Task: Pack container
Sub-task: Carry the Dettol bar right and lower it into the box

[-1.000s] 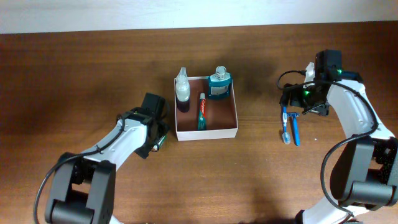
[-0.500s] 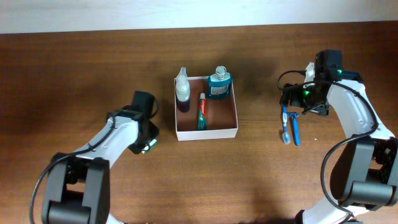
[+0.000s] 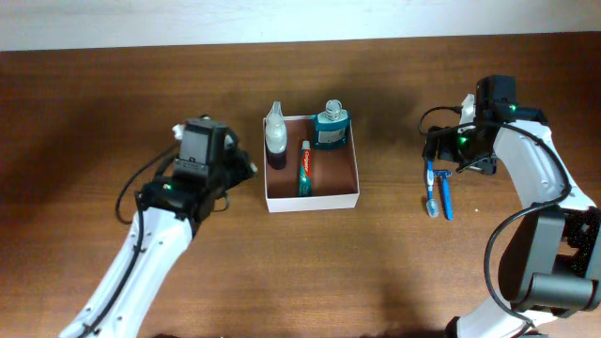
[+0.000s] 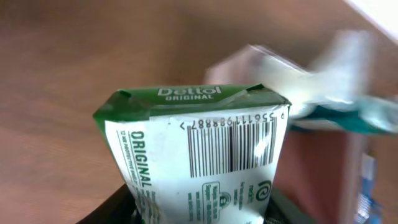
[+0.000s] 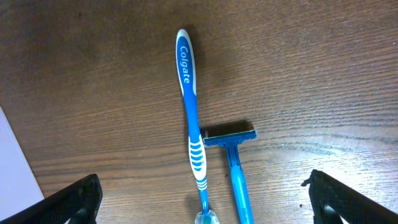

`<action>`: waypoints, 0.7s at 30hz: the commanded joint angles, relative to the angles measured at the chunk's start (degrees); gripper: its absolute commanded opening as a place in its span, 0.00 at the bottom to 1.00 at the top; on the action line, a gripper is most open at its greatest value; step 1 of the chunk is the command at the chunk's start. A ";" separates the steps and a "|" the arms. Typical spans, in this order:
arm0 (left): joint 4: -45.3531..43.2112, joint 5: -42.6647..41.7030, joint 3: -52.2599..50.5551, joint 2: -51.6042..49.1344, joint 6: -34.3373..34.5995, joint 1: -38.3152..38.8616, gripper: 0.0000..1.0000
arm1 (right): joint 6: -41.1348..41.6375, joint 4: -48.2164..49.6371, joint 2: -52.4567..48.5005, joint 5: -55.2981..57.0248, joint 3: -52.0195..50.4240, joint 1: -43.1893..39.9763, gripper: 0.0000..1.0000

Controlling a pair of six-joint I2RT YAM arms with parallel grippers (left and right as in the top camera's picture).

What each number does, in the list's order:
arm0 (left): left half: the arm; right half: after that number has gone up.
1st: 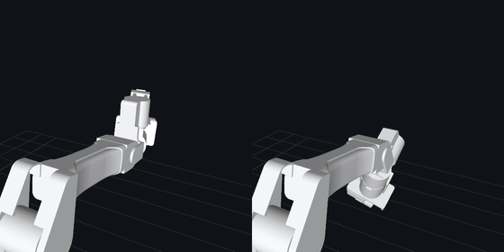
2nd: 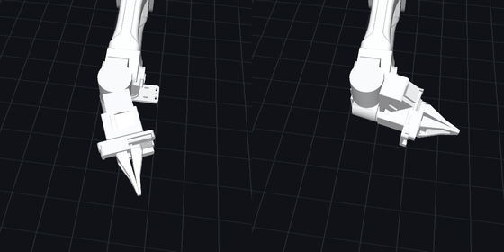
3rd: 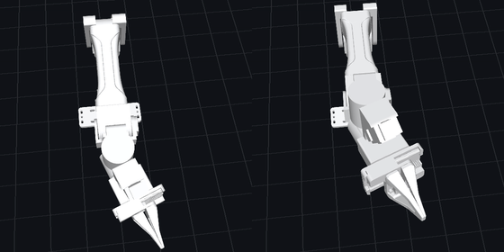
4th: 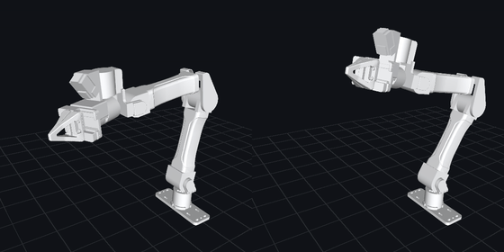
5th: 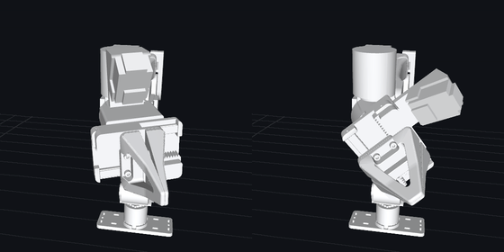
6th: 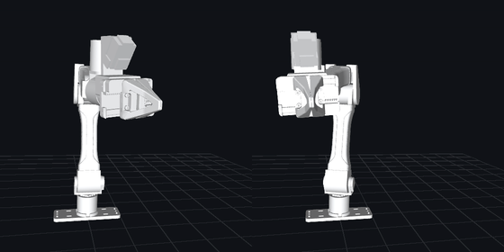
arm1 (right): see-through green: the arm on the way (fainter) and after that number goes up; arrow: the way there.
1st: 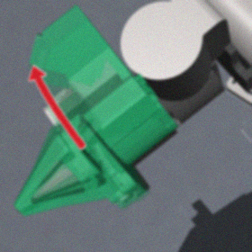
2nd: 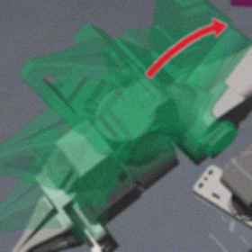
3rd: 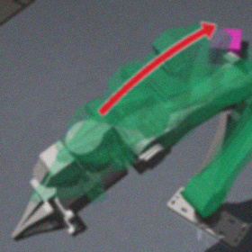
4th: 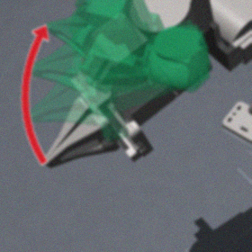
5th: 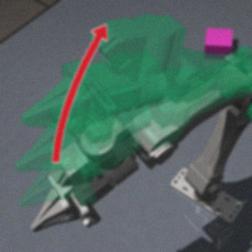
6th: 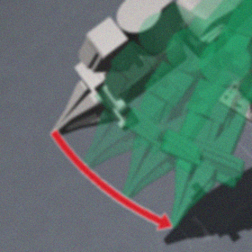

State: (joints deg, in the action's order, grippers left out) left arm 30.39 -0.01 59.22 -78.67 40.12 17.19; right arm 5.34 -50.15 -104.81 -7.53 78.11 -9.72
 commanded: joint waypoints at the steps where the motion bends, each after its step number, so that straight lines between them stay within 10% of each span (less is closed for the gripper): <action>1: -3.32 -2.38 1.22 1.64 -2.27 5.09 0.20 | -0.48 0.00 1.27 0.33 0.63 -0.07 0.98; 21: -18.21 1.29 1.22 -13.51 -2.27 16.15 0.20 | -0.48 0.00 1.27 0.33 0.63 -0.07 0.99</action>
State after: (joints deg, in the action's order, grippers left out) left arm 12.88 0.67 59.31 -90.54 38.74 33.15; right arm 5.34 -50.15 -104.81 -7.51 78.11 -9.72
